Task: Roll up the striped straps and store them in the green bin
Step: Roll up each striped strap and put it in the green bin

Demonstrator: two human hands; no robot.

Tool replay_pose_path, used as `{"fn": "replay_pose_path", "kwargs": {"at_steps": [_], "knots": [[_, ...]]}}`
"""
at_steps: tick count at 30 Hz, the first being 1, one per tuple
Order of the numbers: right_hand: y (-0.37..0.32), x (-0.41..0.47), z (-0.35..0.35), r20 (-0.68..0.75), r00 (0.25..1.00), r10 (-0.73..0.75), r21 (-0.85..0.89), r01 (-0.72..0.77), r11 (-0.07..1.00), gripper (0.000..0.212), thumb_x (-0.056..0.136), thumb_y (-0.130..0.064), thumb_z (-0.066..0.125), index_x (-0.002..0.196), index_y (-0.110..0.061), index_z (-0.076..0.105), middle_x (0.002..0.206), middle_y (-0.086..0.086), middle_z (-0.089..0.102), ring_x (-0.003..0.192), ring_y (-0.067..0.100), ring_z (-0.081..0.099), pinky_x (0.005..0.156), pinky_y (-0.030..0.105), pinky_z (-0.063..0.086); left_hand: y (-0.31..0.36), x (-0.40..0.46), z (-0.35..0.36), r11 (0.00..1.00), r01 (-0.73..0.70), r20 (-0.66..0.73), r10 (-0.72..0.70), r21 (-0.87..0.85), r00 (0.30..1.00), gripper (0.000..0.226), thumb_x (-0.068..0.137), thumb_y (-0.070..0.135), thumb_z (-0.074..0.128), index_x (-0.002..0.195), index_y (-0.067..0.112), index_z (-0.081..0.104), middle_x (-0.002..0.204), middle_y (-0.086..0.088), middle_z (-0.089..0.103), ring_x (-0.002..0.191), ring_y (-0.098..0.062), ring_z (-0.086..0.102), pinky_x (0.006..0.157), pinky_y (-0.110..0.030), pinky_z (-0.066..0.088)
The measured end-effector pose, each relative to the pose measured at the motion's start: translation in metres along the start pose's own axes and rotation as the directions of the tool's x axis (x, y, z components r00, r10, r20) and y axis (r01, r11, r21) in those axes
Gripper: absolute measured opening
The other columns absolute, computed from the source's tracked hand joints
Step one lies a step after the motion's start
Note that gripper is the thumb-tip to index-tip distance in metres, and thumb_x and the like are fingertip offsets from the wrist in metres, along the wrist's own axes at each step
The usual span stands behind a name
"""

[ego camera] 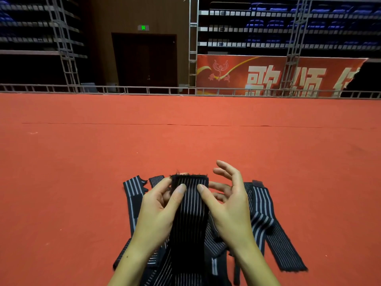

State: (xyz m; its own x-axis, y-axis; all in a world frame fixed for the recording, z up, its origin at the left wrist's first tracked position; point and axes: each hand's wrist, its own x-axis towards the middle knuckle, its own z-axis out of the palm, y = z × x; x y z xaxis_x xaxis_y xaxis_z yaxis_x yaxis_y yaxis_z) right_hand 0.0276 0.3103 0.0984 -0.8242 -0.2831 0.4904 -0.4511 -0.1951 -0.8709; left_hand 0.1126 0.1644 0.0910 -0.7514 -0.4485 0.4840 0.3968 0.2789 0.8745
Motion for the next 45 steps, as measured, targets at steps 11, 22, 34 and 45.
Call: {"fn": "replay_pose_path", "kwargs": {"at_steps": [11,22,34,45], "knots": [[-0.002,0.006,-0.009,-0.008,1.000,0.016,0.150,-0.015,0.989,0.059,0.092,-0.002,0.081,0.138,-0.031,0.060,0.122,-0.007,0.070,0.080,0.017,0.072,0.074,0.028,0.061,0.011,-0.005,-0.001,0.996,-0.072,-0.005,0.072,0.046,0.997,0.058,0.104,0.019,0.068,0.152,0.050,0.054,0.068,-0.029,0.043,0.060,-0.032,0.035,0.060,-0.042,0.033],[-0.008,0.010,-0.017,0.055,0.998,-0.038,0.137,0.030,0.990,0.058,0.094,-0.004,0.079,0.142,-0.030,0.060,0.119,-0.001,0.074,0.073,0.016,0.067,0.074,0.027,0.060,0.024,-0.004,0.003,0.994,-0.109,-0.017,0.109,0.028,0.994,0.066,0.100,0.014,0.072,0.154,0.045,0.050,0.080,0.007,0.075,0.059,-0.016,0.057,0.060,-0.030,0.049],[-0.014,0.005,-0.023,0.085,0.993,-0.082,0.085,0.075,0.994,0.057,0.095,0.001,0.077,0.136,-0.037,0.065,0.109,0.004,0.078,0.077,0.025,0.070,0.071,0.039,0.059,0.030,-0.002,0.004,0.998,-0.039,-0.102,0.034,-0.052,0.994,0.047,0.095,0.017,0.076,0.138,0.033,0.066,0.109,-0.007,0.082,0.090,-0.040,0.078,0.084,-0.065,0.060],[-0.023,-0.004,-0.020,0.027,0.990,-0.136,0.099,0.132,0.986,0.048,0.093,0.012,0.072,0.122,-0.027,0.073,0.105,0.003,0.081,0.080,0.025,0.074,0.075,0.037,0.062,0.042,-0.002,0.005,0.998,-0.017,-0.110,0.010,-0.057,0.994,0.008,0.092,0.015,0.078,0.091,0.008,0.082,0.108,-0.001,0.084,0.107,-0.017,0.079,0.096,-0.040,0.063]]}}
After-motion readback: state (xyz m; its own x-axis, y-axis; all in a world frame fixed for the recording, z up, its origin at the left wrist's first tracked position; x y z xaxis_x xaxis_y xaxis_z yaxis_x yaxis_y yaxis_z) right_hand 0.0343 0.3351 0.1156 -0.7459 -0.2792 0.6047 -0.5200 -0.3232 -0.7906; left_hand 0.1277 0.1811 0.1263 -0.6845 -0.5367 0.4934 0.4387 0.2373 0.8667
